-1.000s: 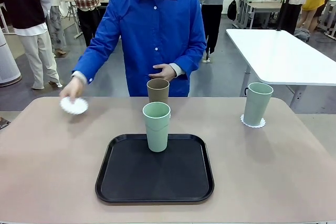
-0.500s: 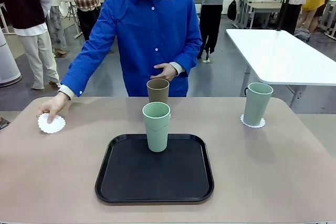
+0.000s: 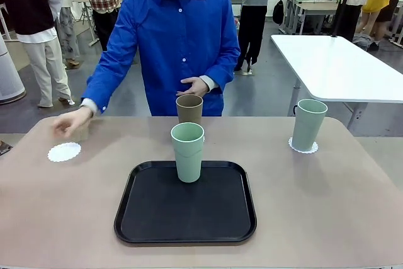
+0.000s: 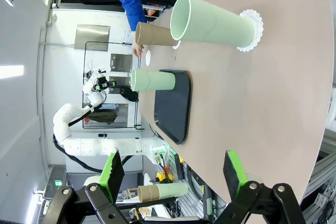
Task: Place coasters on the table and set cups on them.
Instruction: Take one Reusable plastic cup from the Flat Tray and place it on a coaster set by the human.
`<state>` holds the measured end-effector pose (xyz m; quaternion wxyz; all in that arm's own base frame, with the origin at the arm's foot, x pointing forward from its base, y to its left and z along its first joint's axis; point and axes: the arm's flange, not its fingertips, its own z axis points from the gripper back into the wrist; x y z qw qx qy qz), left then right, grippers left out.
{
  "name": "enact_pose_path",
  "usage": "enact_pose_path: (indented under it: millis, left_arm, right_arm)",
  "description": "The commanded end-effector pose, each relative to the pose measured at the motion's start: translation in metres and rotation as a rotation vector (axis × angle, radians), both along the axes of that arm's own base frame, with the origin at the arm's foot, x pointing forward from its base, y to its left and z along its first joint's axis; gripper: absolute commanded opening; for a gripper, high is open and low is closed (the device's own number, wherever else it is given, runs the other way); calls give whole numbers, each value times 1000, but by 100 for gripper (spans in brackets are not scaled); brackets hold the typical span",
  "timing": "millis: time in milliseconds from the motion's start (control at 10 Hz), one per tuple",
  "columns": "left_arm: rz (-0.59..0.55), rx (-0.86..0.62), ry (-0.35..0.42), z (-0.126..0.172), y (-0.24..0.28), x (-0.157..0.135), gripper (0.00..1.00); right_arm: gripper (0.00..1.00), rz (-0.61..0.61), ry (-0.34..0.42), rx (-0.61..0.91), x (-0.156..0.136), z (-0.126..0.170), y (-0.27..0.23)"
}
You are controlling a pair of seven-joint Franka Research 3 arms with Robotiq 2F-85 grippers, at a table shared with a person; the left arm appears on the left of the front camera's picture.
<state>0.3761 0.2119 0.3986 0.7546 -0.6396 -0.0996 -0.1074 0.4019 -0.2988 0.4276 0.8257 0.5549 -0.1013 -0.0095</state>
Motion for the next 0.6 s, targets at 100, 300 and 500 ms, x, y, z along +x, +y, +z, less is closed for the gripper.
enact_pose_path:
  millis: [100, 300, 500]
  left_arm:
    - [-1, -4, -9, 3, 1, 0, 100]
    - [-1, -4, -9, 3, 1, 0, 100]
    - [-1, -4, -9, 3, 1, 0, 100]
  right_arm:
    - [100, -7, 9, -5, 0, 1, 0]
    - [100, -7, 9, -5, 0, 1, 0]
    - [100, -7, 9, -5, 0, 1, 0]
